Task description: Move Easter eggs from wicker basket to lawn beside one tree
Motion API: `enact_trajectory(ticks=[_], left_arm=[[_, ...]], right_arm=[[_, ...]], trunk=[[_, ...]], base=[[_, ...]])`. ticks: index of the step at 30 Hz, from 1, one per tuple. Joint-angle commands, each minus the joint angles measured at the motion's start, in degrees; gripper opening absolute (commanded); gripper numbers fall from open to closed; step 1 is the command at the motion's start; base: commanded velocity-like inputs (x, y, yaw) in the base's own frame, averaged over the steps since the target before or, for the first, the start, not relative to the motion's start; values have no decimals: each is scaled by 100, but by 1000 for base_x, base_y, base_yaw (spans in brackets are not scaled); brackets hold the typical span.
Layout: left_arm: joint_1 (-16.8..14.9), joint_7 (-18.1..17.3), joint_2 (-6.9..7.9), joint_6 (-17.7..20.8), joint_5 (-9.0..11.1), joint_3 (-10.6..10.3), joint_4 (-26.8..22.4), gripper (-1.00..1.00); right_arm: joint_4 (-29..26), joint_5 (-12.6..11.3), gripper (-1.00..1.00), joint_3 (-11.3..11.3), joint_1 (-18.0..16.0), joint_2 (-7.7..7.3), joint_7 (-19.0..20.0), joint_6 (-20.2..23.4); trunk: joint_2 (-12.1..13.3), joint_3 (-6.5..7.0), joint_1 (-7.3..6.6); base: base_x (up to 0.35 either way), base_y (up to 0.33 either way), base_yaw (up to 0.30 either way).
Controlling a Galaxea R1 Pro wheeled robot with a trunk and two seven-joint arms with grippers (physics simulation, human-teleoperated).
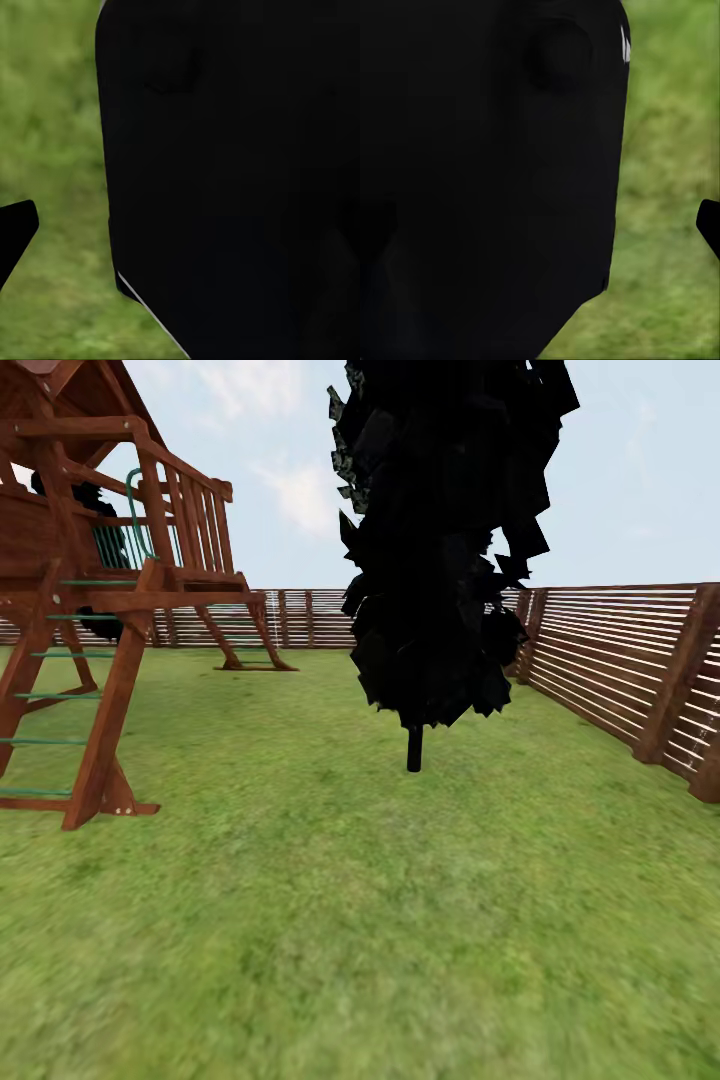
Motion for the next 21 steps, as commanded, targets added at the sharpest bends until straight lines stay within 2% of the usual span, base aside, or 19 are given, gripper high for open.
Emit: enact_trajectory(ticks=[1, 8, 15, 21], left_arm=[[33, 0, 5, -33, 33, 33, -33, 100], [96, 0, 12, -70, 44, 43, -257, 100], [96, 0, 18, -70, 44, 42, -378, 100], [96, 0, 18, -70, 44, 44, -378, 100]], right_arm=[[-33, 9, 100, 22, -34, 7, 0, -33], [-236, 11, 100, 17, -265, 15, 0, -220], [-229, 18, 100, 21, -308, 22, -6, -527], [-229, 18, 100, 26, -308, 34, -6, -527]], trunk=[[-2, -3, 0], [-2, -6, 0], [-2, -46, 0], [-2, -74, 0]], base=[[0, 0, 0], [0, 0, 15], [0, 0, 222], [0, 0, 258]])
